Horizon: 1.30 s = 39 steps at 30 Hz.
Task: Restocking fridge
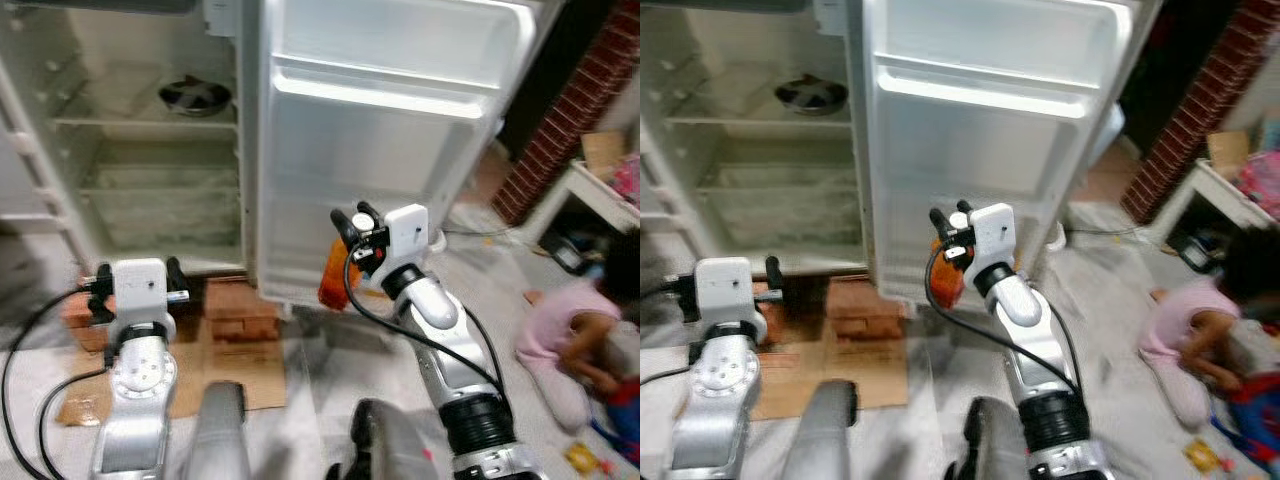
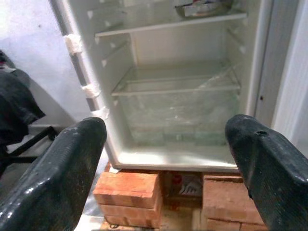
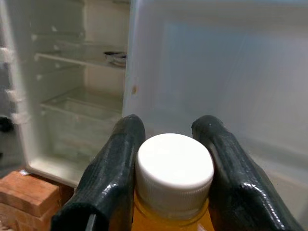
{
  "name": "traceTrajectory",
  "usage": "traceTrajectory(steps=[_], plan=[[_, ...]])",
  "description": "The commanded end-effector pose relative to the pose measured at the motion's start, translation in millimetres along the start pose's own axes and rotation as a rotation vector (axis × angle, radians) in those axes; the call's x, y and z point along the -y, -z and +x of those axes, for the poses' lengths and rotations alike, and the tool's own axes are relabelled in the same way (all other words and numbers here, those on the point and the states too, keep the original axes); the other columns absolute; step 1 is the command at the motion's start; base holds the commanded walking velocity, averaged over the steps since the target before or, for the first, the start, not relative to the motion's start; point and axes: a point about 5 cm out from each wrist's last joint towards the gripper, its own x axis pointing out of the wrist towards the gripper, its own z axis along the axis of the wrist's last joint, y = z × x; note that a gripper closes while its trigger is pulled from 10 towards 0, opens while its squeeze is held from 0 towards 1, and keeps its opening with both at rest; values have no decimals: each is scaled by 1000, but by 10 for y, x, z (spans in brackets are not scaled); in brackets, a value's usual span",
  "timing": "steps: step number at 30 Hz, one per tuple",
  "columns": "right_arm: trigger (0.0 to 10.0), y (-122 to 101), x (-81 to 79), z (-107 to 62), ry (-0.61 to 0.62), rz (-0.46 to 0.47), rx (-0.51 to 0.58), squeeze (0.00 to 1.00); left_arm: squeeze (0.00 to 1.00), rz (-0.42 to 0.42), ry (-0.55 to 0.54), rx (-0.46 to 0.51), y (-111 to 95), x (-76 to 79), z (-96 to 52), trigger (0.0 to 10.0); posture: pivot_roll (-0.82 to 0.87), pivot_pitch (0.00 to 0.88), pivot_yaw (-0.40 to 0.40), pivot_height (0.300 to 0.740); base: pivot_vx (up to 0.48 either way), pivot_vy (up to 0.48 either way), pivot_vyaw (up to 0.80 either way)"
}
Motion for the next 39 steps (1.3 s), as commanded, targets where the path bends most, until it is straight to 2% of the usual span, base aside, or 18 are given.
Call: traceTrajectory(steps=[1,9,11,13,15,21,28,39], plan=[[10000,-62,7,12,-6,-11,26,0,0,26,-27,-21,25,-3,2,10000,117,0,-109,570,0,0,0],[10000,-43,-18,9,-21,-32,17,0,0,36,-70,-53,77,-83,35,10000,119,0,-109,570,0,0,0],[10000,-29,-51,28,-45,-126,9,0,0,47,-62,-37,58,-78,39,10000,119,0,-109,570,0,0,0],[10000,-51,-103,44,-89,-158,40,0,0,48,-64,-34,56,-78,40,10000,119,0,-108,570,0,0,0],[10000,-79,-141,50,-119,-155,80,0,0,47,-72,-35,59,-84,40,10000,119,0,-109,570,274,0,0],[10000,-115,-188,56,-176,-185,95,0,0,42,-82,-33,57,-93,43,10000,123,0,-114,570,343,0,0],[10000,-138,-201,35,-203,-164,127,0,0,35,-85,-33,56,-89,37,10000,122,0,-116,570,419,0,0],[10000,-139,-202,13,-213,-164,144,0,0,32,-77,-36,54,-66,42,10000,119,0,-114,570,376,296,0]])
